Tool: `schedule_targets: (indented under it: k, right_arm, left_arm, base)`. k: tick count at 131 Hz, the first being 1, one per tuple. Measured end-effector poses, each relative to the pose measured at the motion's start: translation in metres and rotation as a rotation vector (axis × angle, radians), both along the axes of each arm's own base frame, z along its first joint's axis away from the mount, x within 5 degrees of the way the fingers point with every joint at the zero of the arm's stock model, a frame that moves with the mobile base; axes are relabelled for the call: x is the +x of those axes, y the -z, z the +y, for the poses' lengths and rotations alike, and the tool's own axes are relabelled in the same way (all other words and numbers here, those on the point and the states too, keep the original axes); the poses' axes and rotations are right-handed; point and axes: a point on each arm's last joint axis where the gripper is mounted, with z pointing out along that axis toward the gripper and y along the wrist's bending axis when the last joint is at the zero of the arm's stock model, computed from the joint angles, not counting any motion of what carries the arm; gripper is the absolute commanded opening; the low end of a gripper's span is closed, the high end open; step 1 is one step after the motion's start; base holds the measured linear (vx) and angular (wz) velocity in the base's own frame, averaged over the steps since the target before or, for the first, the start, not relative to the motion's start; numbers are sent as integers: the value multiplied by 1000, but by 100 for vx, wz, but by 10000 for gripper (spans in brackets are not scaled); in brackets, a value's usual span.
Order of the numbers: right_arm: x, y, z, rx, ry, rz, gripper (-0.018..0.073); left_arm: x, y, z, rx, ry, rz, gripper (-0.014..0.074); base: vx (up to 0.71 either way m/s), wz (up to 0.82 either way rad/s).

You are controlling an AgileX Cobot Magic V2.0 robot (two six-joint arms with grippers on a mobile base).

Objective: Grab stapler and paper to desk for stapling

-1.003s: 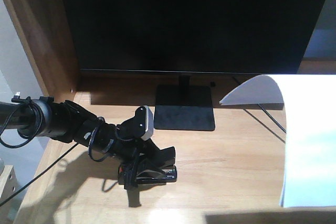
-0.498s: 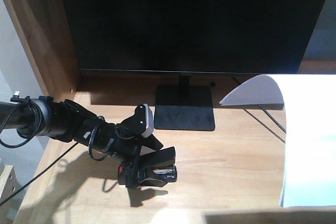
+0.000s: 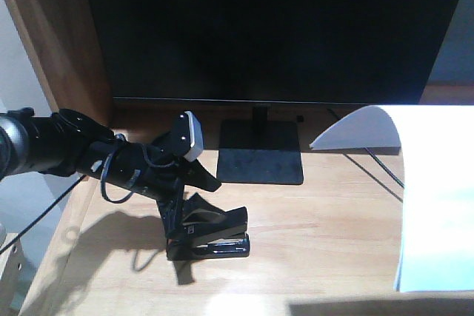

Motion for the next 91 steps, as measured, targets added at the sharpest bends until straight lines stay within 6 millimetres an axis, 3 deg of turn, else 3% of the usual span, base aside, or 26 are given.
schedule_targets:
  k: [30, 56, 91]
  right_arm:
    - [0, 0, 0, 0, 0, 0, -6]
    - [0, 0, 0, 0, 0, 0, -6]
    - [0, 0, 0, 0, 0, 0, -6]
  left_arm:
    - [-5, -16, 1, -17, 5, 6, 144]
    - [-9, -17, 1, -30, 33, 25, -7]
    - [-9, -17, 1, -32, 37, 28, -8]
  base:
    - [0, 0]
    - [0, 0]
    - [0, 0]
